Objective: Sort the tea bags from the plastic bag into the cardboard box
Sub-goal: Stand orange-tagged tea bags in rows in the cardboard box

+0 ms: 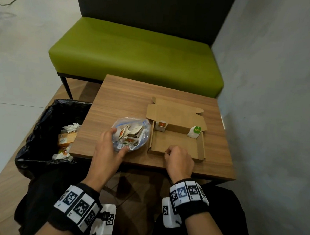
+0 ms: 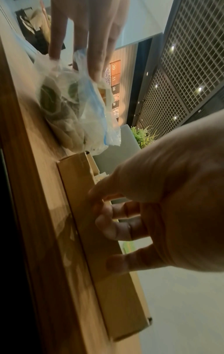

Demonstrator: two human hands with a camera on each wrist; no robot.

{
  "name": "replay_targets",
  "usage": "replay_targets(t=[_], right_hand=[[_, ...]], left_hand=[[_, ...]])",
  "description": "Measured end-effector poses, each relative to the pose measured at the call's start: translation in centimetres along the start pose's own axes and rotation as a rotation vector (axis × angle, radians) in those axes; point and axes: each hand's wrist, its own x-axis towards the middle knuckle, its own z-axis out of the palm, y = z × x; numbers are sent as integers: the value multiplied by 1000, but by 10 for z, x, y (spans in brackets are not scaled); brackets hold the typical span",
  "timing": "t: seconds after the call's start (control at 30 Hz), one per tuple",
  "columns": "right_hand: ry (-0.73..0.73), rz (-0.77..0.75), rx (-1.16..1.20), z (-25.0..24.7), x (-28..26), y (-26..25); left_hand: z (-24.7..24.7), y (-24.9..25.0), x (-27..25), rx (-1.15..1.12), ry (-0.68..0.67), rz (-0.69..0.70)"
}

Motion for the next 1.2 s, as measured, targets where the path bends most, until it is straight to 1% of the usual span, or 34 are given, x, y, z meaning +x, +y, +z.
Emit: replay_targets(t=[0.17, 0.27, 0.33, 0.4, 0.5, 0.6, 0.7, 0.8, 0.87, 0.97, 1.1, 1.2], right_hand=[[-4, 4, 12, -5, -9, 11], [-12, 8, 53, -11, -15, 11], [15, -8, 111, -17, -16, 5], [70, -93, 182, -24, -15, -5], [106, -329, 267, -31, -12, -24], [115, -523, 208, -30, -5, -42], [94, -600, 143, -28, 1, -54], [45, -630, 67, -26, 4, -60], [19, -611, 28, -24, 4, -61], [25, -603, 11, -23, 3, -62], [85, -612, 105, -30, 4, -57], [130, -597, 263, -40, 6, -50]], left_hand=[[5, 3, 1, -10, -4, -17], [9, 6, -3, -40, -39, 18], [12, 7, -7, -39, -55, 60], [12, 6, -10, -12, -54, 95], [11, 5, -12, 8, -45, 121], [9, 3, -13, 32, -37, 161], [7, 2, -13, 34, -39, 188], [5, -1, -12, 45, -46, 188], [4, -3, -10, 54, -55, 177], [2, -5, -8, 62, -59, 150], [-1, -5, -6, 59, -61, 131], [-3, -2, -5, 59, -65, 111]])
